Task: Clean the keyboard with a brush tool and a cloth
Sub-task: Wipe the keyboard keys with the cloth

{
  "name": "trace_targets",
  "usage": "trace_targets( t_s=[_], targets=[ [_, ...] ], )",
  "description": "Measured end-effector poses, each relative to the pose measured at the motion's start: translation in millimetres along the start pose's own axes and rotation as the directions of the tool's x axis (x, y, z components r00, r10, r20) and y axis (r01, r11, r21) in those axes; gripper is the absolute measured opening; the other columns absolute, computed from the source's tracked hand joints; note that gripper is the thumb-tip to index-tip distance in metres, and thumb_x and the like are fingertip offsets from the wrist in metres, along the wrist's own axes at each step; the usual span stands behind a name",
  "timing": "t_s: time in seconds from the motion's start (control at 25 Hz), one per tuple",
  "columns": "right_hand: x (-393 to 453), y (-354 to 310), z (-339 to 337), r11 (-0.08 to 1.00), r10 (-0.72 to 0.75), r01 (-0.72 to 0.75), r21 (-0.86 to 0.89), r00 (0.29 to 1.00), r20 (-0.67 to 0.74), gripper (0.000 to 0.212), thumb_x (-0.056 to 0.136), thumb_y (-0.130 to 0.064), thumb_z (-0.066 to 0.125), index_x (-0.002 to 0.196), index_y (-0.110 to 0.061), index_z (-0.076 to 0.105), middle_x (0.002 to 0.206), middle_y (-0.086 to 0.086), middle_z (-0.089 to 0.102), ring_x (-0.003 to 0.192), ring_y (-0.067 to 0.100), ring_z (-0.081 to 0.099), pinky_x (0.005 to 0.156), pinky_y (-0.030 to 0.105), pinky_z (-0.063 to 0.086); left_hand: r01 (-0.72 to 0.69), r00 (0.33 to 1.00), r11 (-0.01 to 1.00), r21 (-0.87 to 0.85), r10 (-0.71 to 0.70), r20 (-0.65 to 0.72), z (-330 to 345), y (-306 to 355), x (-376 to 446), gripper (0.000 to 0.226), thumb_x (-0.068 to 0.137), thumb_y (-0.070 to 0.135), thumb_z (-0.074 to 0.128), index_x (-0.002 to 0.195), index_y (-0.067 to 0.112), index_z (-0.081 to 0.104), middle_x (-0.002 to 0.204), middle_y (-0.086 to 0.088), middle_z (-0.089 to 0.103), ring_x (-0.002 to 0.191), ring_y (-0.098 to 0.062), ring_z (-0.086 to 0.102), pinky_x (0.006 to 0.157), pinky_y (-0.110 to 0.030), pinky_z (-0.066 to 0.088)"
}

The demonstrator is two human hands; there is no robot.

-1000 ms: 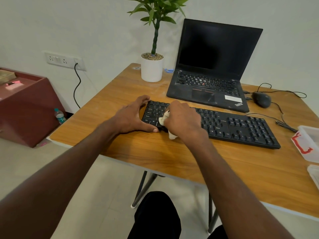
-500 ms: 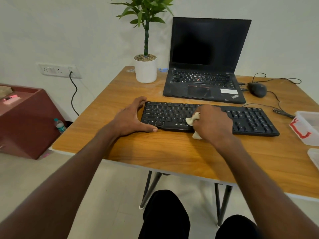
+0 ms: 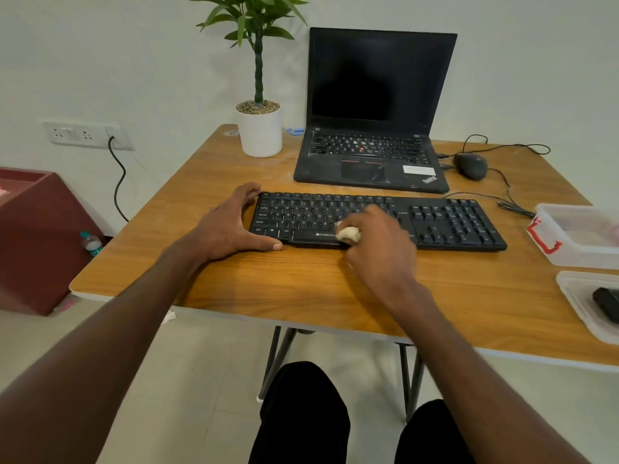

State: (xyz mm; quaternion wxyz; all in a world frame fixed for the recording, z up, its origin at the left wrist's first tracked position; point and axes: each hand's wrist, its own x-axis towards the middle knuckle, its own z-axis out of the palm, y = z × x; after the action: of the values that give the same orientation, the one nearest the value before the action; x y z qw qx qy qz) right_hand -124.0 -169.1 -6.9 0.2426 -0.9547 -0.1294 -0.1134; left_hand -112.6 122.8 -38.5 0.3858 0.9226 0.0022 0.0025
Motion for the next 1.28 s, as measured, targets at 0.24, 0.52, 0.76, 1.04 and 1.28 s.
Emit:
trace_targets(
  t_s=[0.24, 0.52, 0.76, 1.04, 1.28],
  targets=[
    [8, 30, -17, 0.971, 0.214, -0.211, 0.111, 0.977, -0.014, 0.034, 0.091, -0.021, 0.072, 0.124, -0.029, 0.072, 0.113, 0.0, 0.074, 0.09, 0.016, 0.062, 0.071, 0.033, 0.05, 0.006, 1.0, 1.0, -0.006, -0.006, 0.009, -1, 1, -1, 0.142, 0.041, 0.088, 0.087, 0.159, 0.046, 0.02, 0.166, 0.012, 0.038, 0.152, -0.014, 0.036, 0.125, -0.055, 0.031],
    [7, 61, -49, 0.931, 0.333, -0.344, -0.123, 0.937, -0.102, 0.036, 0.09, -0.02, 0.076, 0.126, -0.02, 0.071, 0.113, 0.007, 0.073, 0.1, 0.029, 0.069, 0.073, 0.039, 0.054, 0.014, 1.0, 1.0, -0.005, -0.014, 0.013, 0, 1, 0, 0.143, 0.041, 0.087, 0.088, 0.159, 0.046, 0.019, 0.168, 0.009, 0.036, 0.152, -0.019, 0.036, 0.125, -0.055, 0.032],
    [0, 23, -20, 0.981, 0.151, -0.154, -0.117, 0.988, -0.038, 0.023, 0.092, -0.013, 0.071, 0.114, -0.016, 0.071, 0.113, 0.004, 0.066, 0.09, 0.023, 0.064, 0.068, 0.035, 0.047, 0.0, 1.0, 1.0, -0.021, 0.001, 0.014, 0, -1, 1, 0.142, 0.042, 0.086, 0.089, 0.158, 0.046, 0.019, 0.168, 0.008, 0.035, 0.153, -0.019, 0.035, 0.125, -0.056, 0.031],
    [18, 66, -47, 0.947, 0.302, -0.308, -0.087, 0.95, -0.075, 0.036, 0.09, -0.018, 0.076, 0.125, -0.025, 0.072, 0.116, 0.005, 0.073, 0.103, 0.028, 0.069, 0.071, 0.038, 0.053, 0.0, 1.0, 0.999, -0.038, 0.0, 0.017, -1, -3, 1, 0.141, 0.042, 0.083, 0.091, 0.158, 0.047, 0.019, 0.168, 0.009, 0.035, 0.152, -0.017, 0.034, 0.126, -0.054, 0.03],
    [2, 75, -44, 0.949, 0.3, -0.297, 0.103, 0.954, -0.013, 0.036, 0.093, -0.023, 0.071, 0.129, -0.022, 0.07, 0.116, 0.004, 0.074, 0.093, 0.017, 0.062, 0.075, 0.033, 0.05, -0.012, 0.999, 0.999, -0.045, 0.014, 0.035, -1, 3, -1, 0.129, 0.042, 0.079, 0.092, 0.146, 0.057, 0.019, 0.168, 0.008, 0.035, 0.147, -0.009, 0.033, 0.125, -0.047, 0.031]
  ],
)
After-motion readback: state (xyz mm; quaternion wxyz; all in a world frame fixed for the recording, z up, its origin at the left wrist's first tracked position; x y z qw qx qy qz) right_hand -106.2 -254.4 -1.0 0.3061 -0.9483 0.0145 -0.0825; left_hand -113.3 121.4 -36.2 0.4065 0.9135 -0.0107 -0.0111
